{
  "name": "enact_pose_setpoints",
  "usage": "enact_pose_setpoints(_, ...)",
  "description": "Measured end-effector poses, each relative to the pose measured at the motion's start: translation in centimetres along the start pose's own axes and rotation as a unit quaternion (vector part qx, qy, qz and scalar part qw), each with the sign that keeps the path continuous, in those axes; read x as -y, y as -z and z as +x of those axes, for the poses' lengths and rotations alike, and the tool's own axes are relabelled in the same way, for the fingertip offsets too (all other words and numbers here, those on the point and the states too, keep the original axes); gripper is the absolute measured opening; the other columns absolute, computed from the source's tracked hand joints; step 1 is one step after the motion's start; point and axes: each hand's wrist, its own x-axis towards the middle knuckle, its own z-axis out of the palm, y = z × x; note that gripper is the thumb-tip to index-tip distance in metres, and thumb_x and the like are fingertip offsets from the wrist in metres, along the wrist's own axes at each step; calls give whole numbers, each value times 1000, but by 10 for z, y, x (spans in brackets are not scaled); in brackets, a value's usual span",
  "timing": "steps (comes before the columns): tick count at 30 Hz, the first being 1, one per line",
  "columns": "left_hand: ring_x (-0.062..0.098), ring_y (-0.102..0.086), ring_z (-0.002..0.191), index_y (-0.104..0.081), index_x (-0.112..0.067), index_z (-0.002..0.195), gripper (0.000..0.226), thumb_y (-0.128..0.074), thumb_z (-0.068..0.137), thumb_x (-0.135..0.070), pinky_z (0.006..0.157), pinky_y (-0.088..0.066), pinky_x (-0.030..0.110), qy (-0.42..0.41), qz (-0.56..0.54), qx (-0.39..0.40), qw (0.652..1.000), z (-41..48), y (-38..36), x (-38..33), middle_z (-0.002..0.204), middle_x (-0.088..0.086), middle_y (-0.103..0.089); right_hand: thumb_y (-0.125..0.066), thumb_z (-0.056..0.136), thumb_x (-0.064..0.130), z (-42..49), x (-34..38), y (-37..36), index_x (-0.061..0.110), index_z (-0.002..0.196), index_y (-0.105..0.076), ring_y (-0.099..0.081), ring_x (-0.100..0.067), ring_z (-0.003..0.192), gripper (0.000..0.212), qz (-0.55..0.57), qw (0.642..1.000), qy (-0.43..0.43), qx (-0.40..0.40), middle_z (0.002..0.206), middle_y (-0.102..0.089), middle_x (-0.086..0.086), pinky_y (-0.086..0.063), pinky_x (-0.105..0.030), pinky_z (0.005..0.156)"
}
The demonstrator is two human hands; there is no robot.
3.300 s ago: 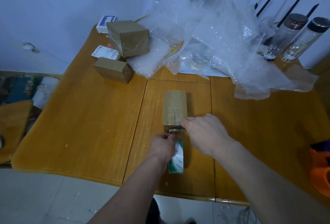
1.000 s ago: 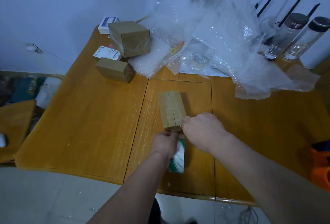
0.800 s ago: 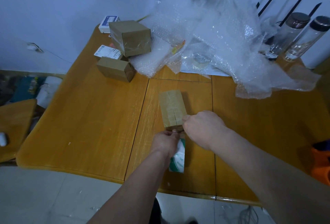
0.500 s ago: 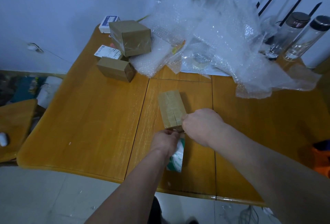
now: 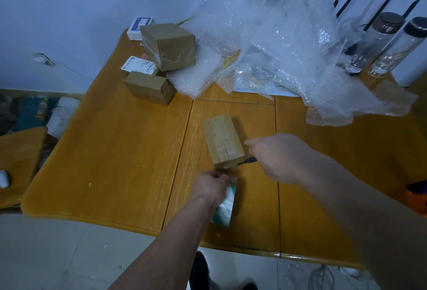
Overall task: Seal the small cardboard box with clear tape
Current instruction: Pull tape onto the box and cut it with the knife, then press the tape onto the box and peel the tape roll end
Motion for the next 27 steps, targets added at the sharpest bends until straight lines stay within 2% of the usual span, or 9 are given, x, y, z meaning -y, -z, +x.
enact_pose_setpoints(2,25,-69,91,-69,-21,106,14,-62,99,-30,76,-55,37,-10,-1,9,1000,-3,1,1,101,6,-72,-50,92,4,-13,-13,0,21,115,-69,-66,-21,99,34,81,996,-16,-25,127,-60,0,-58,-40,81)
enact_pose_setpoints(5,22,-69,92,-69,-26,102,11,-61,99,-33,77,-57,38,-22,-12,12,1000,-10,1,3,101,3,-72,-48,102,22,-46,-26,-10,38,125,-61,-60,-8,87,31,289,950,-105,-57,111,-56,10,-50,-28,73)
enact_pose_setpoints(7,23,-71,91,-69,-28,99,11,-62,99,-36,82,-61,42,-29,-13,9,999,-16,1,5,100,2,-73,-50,103,25,-71,-29,-26,44,129,-56,-66,-5,78,33,428,887,-157,-71,103,-61,11,-47,-26,69)
enact_pose_setpoints(10,25,-74,90,-70,-30,96,11,-62,98,-37,86,-63,48,-31,-27,4,999,-26,0,9,98,2,-75,-54,102,22,-96,-32,-63,36,129,-59,-69,-13,75,31,600,746,-269,-106,98,-71,-3,-51,-33,65)
enact_pose_setpoints(12,26,-74,89,-71,-31,94,12,-62,99,-36,84,-64,48,-31,-50,-4,998,-33,-1,12,97,3,-75,-53,103,24,-106,-32,-90,24,125,-61,-65,-24,77,24,647,657,-359,-144,97,-73,-9,-51,-38,66)
enact_pose_setpoints(14,26,-74,89,-73,-29,92,14,-62,99,-34,82,-65,47,-36,-73,-18,996,-39,-2,15,96,3,-75,-51,103,28,-111,-33,-114,11,119,-63,-63,-27,77,26,627,622,-439,-164,93,-72,-12,-50,-43,70)
enact_pose_setpoints(18,33,-74,92,-74,-28,94,15,-62,100,-35,71,-62,41,-35,-116,-42,992,-50,-6,21,95,5,-76,-54,101,32,-112,-35,-151,9,130,-55,-67,-27,75,37,482,702,-505,-145,97,-69,-10,-53,-39,60)
enact_pose_setpoints(21,37,-75,93,-74,-28,93,15,-63,99,-35,69,-61,40,-28,-137,-54,989,-53,-9,25,94,9,-77,-54,99,33,-108,-36,-169,11,134,-56,-66,-32,82,41,388,758,-505,-141,111,-65,-17,-58,-45,68)
enact_pose_setpoints(27,36,-75,91,-74,-25,95,14,-63,99,-33,74,-64,47,-19,-152,-57,986,-56,-10,28,95,10,-76,-63,96,27,-103,-32,-173,5,117,-61,-59,-32,79,31,339,759,-528,-173,105,-65,-20,-49,-38,60)
